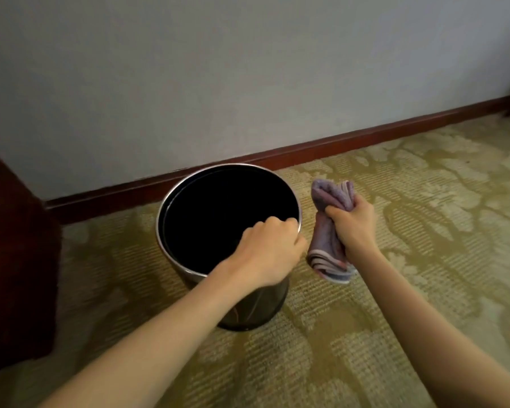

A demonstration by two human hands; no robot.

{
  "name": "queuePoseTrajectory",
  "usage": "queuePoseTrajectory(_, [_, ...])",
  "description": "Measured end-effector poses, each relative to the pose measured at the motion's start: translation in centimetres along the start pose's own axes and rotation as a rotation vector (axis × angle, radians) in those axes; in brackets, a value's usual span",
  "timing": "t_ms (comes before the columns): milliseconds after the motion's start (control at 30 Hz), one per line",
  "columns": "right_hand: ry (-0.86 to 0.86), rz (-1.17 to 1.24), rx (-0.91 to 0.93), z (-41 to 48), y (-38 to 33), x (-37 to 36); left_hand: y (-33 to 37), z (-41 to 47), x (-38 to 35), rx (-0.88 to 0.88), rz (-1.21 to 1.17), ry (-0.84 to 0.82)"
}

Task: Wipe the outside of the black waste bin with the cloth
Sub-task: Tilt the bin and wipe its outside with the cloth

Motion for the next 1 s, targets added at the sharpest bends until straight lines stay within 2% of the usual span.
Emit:
queuePoseTrajectory(133, [0.068, -0.031, 0.002, 0.4, 0.3, 2.8, 2.8, -0.4, -0.4, -0.087, 0.172, 0.070])
queuePoseTrajectory(300, [0.067, -0.078, 0.005, 0.3, 0.8, 3.5, 2.0, -1.7, 0.1, -0.166, 0.176, 0.062])
queuePoseTrajectory(400, [0.046, -0.080, 0.015, 0.2, 1.0, 2.8, 0.9, -3.8, 0.8, -0.320, 0.189, 0.049])
queuePoseTrajectory(500, [0.013, -0.046, 0.013, 0.0, 1.1, 1.8, -0.5, -5.9, 2.2, -0.523, 0.301, 0.067])
queuePoseTrajectory(667, [0.010, -0.030, -0.016, -0.2, 1.4, 1.3, -3.0, -7.1, 2.5, -0.647, 0.443, 0.043])
queuePoseTrajectory(767, [0.008, -0.040, -0.013, -0.5, 1.4, 1.1, -3.0, -7.2, 2.4, -0.658, 0.410, 0.058])
queuePoseTrajectory(1000, [-0.013, -0.063, -0.017, -1.1, 1.3, 0.6, -3.7, -6.7, 2.1, -0.552, 0.336, 0.032])
Point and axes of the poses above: each hand's wrist, its own z-axis towards the middle knuckle, its own x-axis out of the back of the hand, y = z × x, the point moved 8 cm from there along z, towards the middle knuckle, and after that the axes turned 10 degrees about z, right-handed, at the moved point
